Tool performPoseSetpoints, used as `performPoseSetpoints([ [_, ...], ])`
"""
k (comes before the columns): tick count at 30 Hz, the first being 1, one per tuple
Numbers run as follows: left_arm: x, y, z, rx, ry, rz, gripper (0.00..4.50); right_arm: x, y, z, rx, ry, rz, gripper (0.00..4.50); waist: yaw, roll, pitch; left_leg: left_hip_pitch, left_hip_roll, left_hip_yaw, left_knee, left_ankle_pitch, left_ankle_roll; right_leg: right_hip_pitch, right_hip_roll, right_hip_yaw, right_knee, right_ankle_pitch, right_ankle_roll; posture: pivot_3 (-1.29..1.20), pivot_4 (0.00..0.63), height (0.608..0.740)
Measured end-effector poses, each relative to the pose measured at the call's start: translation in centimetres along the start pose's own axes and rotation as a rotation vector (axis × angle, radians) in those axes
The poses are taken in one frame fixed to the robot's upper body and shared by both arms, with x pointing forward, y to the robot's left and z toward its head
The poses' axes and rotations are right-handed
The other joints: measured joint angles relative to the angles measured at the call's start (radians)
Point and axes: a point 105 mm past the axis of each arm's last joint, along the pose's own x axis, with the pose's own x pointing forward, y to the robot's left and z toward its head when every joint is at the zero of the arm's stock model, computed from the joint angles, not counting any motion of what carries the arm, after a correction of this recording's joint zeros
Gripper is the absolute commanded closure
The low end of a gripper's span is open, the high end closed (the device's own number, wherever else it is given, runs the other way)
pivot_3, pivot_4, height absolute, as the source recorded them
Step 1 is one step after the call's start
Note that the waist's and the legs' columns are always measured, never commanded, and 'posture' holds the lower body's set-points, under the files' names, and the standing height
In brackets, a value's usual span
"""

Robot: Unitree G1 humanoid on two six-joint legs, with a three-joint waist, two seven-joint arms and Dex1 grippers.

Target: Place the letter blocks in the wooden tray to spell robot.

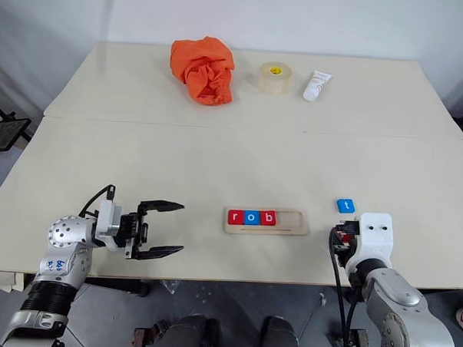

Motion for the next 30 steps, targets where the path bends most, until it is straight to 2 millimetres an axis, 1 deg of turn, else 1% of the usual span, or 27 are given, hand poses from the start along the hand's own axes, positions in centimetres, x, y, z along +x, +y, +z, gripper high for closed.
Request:
performPoseSetpoints([
  [4, 0.0, 0.0, 0.0, 0.001, 0.0, -0.001, 0.0, -0.2, 0.1, -0.1, -0.008, -0.002, 0.011, 0.31, 0.0, 0.0, 0.0, 0.0, 0.0, 0.0, 0.0, 0.0, 0.0, 0.0, 0.0, 0.0, 0.0, 0.0, 0.0, 0.0, 0.15, 0.74],
  [5, 0.0, 0.0, 0.0, 0.001, 0.0, -0.001, 0.0, -0.2, 0.1, -0.3, -0.012, 0.003, 0.014, 0.02, 0.0, 0.0, 0.0, 0.0, 0.0, 0.0, 0.0, 0.0, 0.0, 0.0, 0.0, 0.0, 0.0, 0.0, 0.0, 0.0, 0.15, 0.74],
  [8, 0.0, 0.0, 0.0, 0.0, 0.0, -0.001, 0.0, -0.6, 0.0, -0.5, -0.033, 0.016, 0.039, 0.02, 0.0, 0.0, 0.0, 0.0, 0.0, 0.0, 0.0, 0.0, 0.0, 0.0, 0.0, 0.0, 0.0, 0.0, 0.0, 0.0, 0.15, 0.74],
  [13, 0.0, 0.0, 0.0, 0.0, 0.001, -0.003, 0.0, -1.5, 0.0, 0.8, -0.109, -0.017, 0.118, 0.02, 0.001, 0.0, 0.0, 0.0, 0.0, 0.0, 0.0, 0.0, 0.0, 0.0, 0.0, 0.0, 0.0, 0.0, 0.0, 0.0, 0.15, 0.74],
  [15, 0.0, 0.0, 0.0, 0.001, 0.001, -0.006, 0.0, -2.0, 0.0, 1.4, -0.18, -0.015, 0.183, 0.02, 0.001, 0.0, 0.0, 0.0, 0.0, 0.0, 0.0, 0.0, 0.0, 0.0, 0.0, 0.001, -0.001, 0.0, 0.0, 0.0, 0.15, 0.74],
  [18, 0.1, 0.0, 0.1, 0.005, -0.001, -0.013, 0.0, -3.2, 0.0, 2.4, -0.342, 0.001, 0.317, 0.02, 0.003, 0.0, 0.0, 0.0, 0.0, 0.0, 0.0, 0.0, 0.0, 0.001, 0.0, 0.0, -0.001, 0.0, 0.0, 0.0, 0.15, 0.74],
  [21, 0.3, 0.3, 0.4, 0.018, -0.007, -0.02, 0.0, -4.1, 0.3, 2.7, -0.466, 0.034, 0.472, 0.02, 0.003, -0.001, 0.0, 0.0, 0.0, 0.0, 0.0, 0.0, 0.0, 0.001, 0.0, 0.0, -0.002, 0.0, 0.0, 0.0, 0.15, 0.74],
  [26, 0.4, 0.3, 0.5, 0.024, -0.012, -0.028, 0.0, -3.9, -0.6, 3.7, -0.589, 0.076, 0.597, 0.02, 0.002, -0.001, 0.0, 0.0, 0.0, 0.0, 0.0, 0.0, 0.0, 0.002, 0.0, 0.0, -0.002, 0.0, 0.0, 0.0, 0.15, 0.74],
  [27, 0.4, 0.3, 0.5, 0.023, -0.013, -0.028, 0.0, -3.7, -0.9, 4.0, -0.63, 0.094, 0.621, 0.02, 0.002, -0.001, 0.0, 0.0, 0.0, 0.001, 0.001, 0.0, 0.0, 0.002, 0.0, 0.0, -0.002, 0.0, 0.0, 0.0, 0.15, 0.74],
  [30, 0.6, 0.2, 0.4, 0.019, -0.019, -0.03, 0.0, -2.3, -2.1, 5.6, -0.773, 0.125, 0.683, 0.02, -0.001, -0.001, 0.0, 0.001, 0.0, 0.001, 0.001, 0.0, 0.001, 0.003, 0.0, 0.0, -0.003, 0.0, 0.0, 0.0, 0.15, 0.74],
])
